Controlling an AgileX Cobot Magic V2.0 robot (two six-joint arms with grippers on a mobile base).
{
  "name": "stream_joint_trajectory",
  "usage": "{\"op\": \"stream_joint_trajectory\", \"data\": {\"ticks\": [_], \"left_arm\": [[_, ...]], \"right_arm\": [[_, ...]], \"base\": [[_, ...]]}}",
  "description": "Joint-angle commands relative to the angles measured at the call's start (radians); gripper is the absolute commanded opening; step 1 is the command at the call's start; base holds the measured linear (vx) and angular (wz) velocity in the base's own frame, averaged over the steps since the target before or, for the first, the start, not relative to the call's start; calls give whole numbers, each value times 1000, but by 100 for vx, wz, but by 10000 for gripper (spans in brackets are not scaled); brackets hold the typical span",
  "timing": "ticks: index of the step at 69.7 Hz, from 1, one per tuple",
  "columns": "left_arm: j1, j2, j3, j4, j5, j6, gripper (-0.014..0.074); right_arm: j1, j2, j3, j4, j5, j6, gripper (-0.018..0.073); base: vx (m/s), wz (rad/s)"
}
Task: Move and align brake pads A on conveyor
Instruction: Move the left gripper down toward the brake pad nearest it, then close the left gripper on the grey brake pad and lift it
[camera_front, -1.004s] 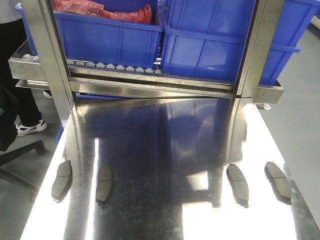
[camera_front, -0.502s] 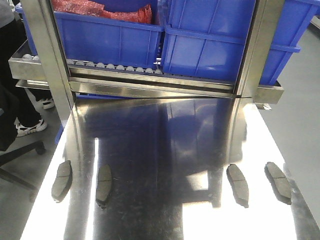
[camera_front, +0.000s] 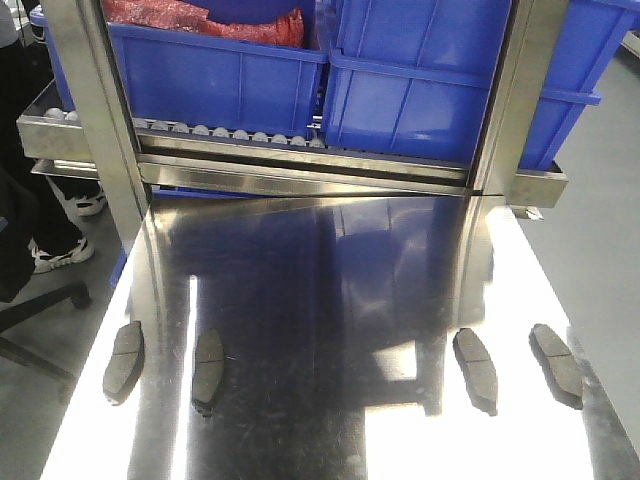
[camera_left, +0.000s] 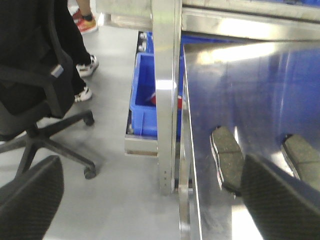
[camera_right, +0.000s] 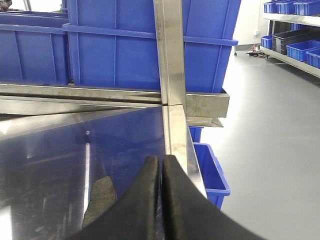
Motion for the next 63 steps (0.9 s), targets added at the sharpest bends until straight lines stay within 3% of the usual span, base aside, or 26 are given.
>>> {"op": "stream_joint_trajectory", "data": {"ticks": [1,12,28,40,46,51,63], "left_arm": [[-19,71,-61,-37,-57,25,630],[-64,238,-147,-138,-59,128,624],[-178,523,-286,-162,-90,126,619],[-265,741,-400,-134,-47,56,611],[-295,845,-471,-103,3,-22,610],[-296,926,-537,-99,57,-94,607],[-292,1084,-677,-31,204,-179,600]], "right_arm": [[-5,-11,6,-7,-76,0,-1],[-5,-11,6,-7,-76,0,-1],[-5,-11,6,-7,-76,0,-1],[-5,-11,6,-7,-76,0,-1],[-5,-11,6,-7,-76,0,-1],[-5,-11,6,-7,-76,0,-1],[-5,-11,6,-7,-76,0,-1]], "base": [[0,0],[0,0],[0,0],[0,0],[0,0],[0,0],[0,0]]}}
